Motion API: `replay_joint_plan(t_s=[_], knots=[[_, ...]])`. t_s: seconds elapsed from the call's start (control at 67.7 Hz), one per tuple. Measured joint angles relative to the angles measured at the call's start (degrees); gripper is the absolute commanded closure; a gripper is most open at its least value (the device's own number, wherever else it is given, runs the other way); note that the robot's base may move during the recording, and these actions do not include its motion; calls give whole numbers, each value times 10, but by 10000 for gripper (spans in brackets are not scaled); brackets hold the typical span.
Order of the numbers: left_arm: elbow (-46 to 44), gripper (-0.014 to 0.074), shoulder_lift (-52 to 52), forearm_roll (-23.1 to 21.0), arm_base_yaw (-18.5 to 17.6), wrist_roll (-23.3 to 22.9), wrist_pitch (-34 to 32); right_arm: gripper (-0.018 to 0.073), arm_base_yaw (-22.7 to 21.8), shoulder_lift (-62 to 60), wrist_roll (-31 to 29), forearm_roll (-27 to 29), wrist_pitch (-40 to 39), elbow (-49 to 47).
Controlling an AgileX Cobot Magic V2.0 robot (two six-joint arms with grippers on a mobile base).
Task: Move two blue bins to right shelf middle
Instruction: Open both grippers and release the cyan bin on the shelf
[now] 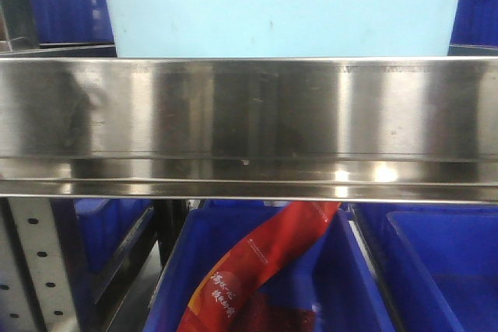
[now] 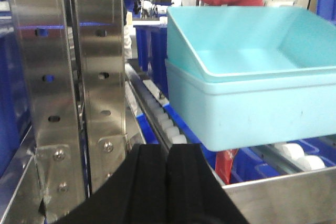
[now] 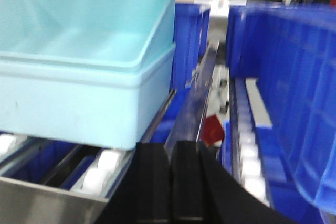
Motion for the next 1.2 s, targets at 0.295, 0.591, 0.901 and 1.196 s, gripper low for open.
replay_joint_plan(t_s=[0.295, 0.591, 0.901, 1.196], knots=[[1, 707, 0, 0, 0, 0, -14, 720, 0, -5, 0, -6, -1, 0], [1, 707, 0, 0, 0, 0, -16, 720, 0, -5, 0, -6, -1, 0], [2, 707, -1, 0, 3, 6, -17, 720, 0, -5, 0, -6, -1, 0], [66, 707, -46, -68, 119, 84, -23, 720, 0, -5, 0, -6, -1, 0]])
